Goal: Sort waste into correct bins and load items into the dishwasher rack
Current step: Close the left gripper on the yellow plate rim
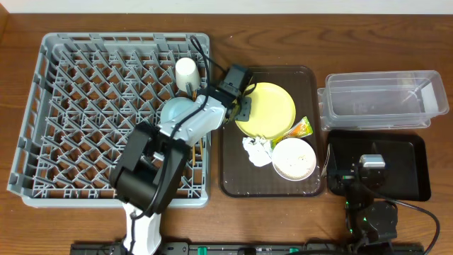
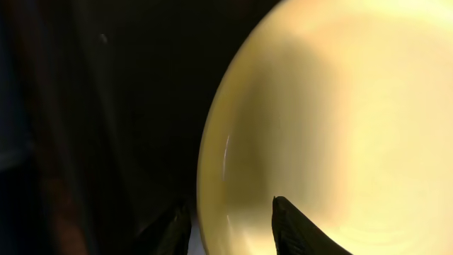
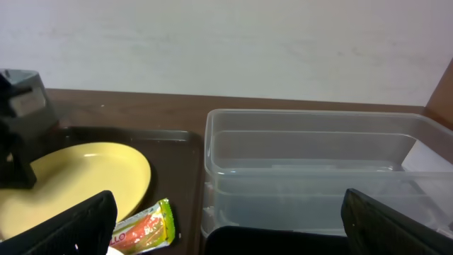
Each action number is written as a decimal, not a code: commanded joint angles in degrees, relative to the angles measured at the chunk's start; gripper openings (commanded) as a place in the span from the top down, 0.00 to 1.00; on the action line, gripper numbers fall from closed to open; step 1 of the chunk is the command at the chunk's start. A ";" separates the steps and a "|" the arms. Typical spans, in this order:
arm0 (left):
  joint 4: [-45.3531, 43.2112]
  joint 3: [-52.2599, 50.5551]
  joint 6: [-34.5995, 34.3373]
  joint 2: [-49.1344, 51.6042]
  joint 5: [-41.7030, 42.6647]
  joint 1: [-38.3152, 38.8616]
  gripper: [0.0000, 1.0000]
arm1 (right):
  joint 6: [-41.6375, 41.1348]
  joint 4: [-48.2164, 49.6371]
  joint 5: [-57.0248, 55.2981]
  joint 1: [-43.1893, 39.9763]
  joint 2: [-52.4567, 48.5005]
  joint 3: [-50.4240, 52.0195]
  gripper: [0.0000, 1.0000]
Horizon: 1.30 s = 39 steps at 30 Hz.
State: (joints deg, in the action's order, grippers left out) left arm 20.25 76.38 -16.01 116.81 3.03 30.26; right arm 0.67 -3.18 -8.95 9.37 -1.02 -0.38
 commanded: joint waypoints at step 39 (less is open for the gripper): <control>5.62 0.55 -0.52 -20.70 -5.18 -0.02 0.44 | 0.24 -0.09 -0.20 -0.39 0.13 0.09 0.01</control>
State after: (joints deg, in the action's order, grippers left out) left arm 25.63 77.49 -16.73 93.03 -1.87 30.26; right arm 0.67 -3.18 -8.95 9.37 -1.02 -0.38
